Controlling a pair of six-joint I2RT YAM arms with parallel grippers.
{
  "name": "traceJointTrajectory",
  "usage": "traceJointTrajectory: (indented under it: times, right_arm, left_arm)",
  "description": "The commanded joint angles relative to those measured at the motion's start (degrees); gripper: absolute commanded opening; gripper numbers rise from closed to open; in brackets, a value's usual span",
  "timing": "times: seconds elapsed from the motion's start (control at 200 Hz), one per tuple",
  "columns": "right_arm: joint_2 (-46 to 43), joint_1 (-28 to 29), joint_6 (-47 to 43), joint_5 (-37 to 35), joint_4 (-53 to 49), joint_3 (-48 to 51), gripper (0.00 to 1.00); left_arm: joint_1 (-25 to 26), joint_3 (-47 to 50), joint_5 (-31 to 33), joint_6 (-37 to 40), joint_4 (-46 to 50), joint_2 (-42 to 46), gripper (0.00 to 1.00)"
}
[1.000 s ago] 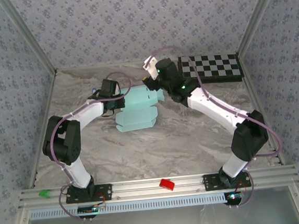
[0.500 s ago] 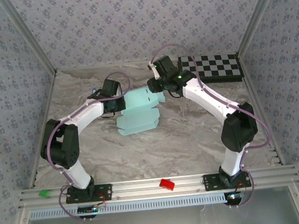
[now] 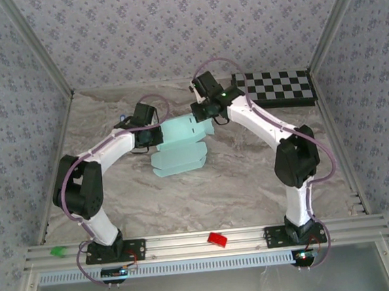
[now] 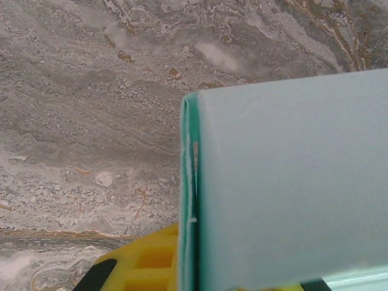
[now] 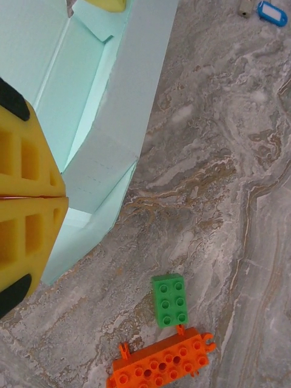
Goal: Fold the paper box
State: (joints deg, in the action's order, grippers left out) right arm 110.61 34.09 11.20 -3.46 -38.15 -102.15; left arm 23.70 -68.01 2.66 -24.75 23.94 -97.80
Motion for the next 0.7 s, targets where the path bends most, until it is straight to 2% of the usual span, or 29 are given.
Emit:
traceJointTrajectory:
  times: [0.0, 0.265, 0.48, 0.695]
  right_arm:
    - [1.99, -0.35, 1.35, 0.82, -2.84, -2.86, 0.09]
    - [4.24, -0.48, 2.13, 1.72, -3.59, -4.11, 0.07]
    - [5.05, -0.59, 3.88, 5.14, -3.44, -4.02, 0.06]
    - [3.85, -1.01, 8.98, 9.69, 1.82, -0.11, 0.05]
  left_arm:
    - [0.29, -1.70, 0.38, -0.30, 0.69, 2.28, 0.00]
    - [0.29, -1.51, 0.27, -0.38, 0.29, 2.67, 0.00]
    - [0.26, -1.34, 0.03, -1.21, -0.19, 2.88, 0.00]
    - [0.36, -1.16, -0.25, -2.31, -0.76, 2.88, 0.00]
